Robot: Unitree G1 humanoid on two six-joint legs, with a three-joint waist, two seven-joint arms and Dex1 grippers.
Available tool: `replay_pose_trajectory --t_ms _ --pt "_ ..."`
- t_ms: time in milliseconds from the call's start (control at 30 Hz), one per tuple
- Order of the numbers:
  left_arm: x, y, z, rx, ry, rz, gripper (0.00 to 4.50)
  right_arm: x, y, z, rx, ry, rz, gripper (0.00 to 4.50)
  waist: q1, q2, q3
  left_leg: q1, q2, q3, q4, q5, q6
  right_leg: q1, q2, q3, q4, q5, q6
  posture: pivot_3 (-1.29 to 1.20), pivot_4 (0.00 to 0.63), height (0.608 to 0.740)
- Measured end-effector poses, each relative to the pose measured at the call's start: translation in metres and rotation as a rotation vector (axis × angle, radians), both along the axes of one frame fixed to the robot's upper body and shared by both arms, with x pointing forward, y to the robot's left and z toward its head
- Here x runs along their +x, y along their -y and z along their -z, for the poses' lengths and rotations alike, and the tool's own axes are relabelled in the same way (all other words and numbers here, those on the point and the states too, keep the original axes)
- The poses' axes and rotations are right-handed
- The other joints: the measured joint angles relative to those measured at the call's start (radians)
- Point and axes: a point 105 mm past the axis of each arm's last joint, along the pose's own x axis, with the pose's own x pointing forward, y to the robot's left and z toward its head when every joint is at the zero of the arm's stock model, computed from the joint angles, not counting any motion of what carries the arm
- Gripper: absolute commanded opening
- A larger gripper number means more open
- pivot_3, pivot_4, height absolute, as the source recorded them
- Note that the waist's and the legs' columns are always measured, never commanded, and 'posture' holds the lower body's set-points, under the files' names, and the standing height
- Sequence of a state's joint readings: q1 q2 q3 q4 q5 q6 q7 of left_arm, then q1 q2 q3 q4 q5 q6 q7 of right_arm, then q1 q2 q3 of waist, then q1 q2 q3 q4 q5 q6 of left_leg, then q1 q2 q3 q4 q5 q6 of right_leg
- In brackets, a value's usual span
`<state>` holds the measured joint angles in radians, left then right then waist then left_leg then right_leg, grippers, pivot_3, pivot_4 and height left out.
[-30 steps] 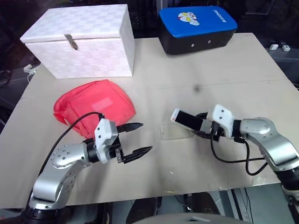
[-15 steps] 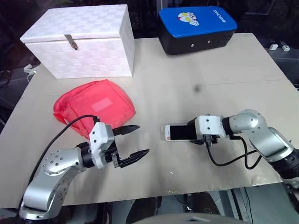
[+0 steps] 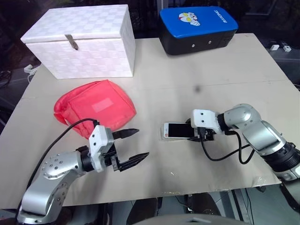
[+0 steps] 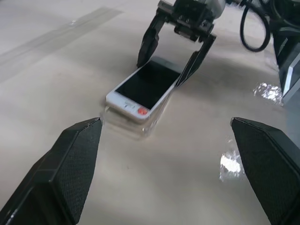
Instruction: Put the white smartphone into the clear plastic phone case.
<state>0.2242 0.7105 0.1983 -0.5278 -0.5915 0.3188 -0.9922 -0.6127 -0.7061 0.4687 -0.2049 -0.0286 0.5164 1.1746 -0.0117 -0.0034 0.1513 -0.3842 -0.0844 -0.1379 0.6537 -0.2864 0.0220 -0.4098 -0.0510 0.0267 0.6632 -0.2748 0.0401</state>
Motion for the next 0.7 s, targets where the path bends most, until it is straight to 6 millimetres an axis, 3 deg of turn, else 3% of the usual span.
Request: replay_pose_trajectory --t_ms 700 --pt "-0.005 -0.014 0.009 0.009 0.02 -0.012 4.5 -0.007 0.001 0.0 -0.11 0.028 -0.12 2.77 0.001 -0.001 -0.001 0.001 0.0 0.0 0.001 0.0 0.0 0.001 0.0 0.0 0.0 0.0 0.0 0.0 0.15 0.74"
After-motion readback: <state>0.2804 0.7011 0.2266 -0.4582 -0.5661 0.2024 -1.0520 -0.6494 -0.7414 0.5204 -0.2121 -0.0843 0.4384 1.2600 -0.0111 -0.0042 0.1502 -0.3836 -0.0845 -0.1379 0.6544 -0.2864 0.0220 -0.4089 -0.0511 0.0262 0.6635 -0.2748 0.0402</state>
